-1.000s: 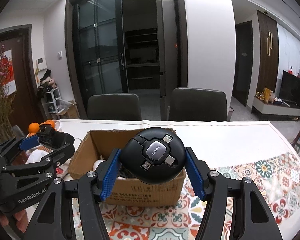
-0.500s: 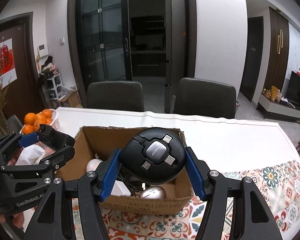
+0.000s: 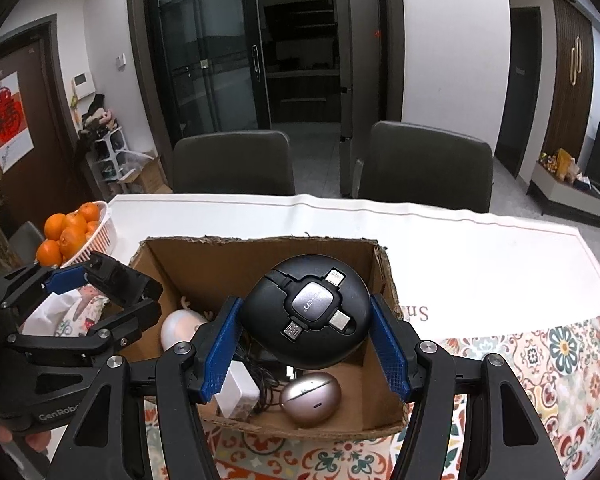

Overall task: Organize rigid objects
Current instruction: 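Open the left tool dropping the black device into the box while the right tool releases the gadget, then withdraw both tools from the box toward the white charger and figurine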

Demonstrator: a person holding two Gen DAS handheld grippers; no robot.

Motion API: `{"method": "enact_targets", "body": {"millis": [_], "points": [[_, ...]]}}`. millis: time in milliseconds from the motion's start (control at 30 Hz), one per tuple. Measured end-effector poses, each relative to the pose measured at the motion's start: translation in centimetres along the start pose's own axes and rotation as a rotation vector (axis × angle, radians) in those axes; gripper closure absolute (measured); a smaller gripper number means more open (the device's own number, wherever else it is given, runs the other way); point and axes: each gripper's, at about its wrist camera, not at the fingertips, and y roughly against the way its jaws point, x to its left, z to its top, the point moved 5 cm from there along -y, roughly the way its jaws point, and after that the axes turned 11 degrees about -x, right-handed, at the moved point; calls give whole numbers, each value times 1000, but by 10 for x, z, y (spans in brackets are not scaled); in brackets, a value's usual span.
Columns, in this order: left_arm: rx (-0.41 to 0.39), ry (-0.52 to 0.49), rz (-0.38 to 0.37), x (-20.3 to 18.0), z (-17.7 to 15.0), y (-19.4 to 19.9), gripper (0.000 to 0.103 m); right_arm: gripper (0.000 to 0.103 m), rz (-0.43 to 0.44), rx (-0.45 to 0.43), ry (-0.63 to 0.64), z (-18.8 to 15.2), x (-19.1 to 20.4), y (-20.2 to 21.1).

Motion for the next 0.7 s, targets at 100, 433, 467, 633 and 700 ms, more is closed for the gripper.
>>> {"method": "enact_targets", "body": {"millis": [100, 433, 467, 633, 700], "points": [[33, -20, -2, -4, -3, -6, 29, 40, 4, 18, -7, -3, -1, -4], [1, -8, 41, -7, -9, 12, 7, 25, -69, -3, -8, -5, -10, 15], [-1, -2, 39, -8, -9, 14, 7, 25, -75, -12, -7, -5, -11, 19], [-29, 11, 40, -10, -10, 29, 7, 25, -94, -42, -6, -4, -13, 38], [-44, 16, 33, -13, -11, 38, 7, 25, -100, -54, -13, -5, -14, 47]]}}
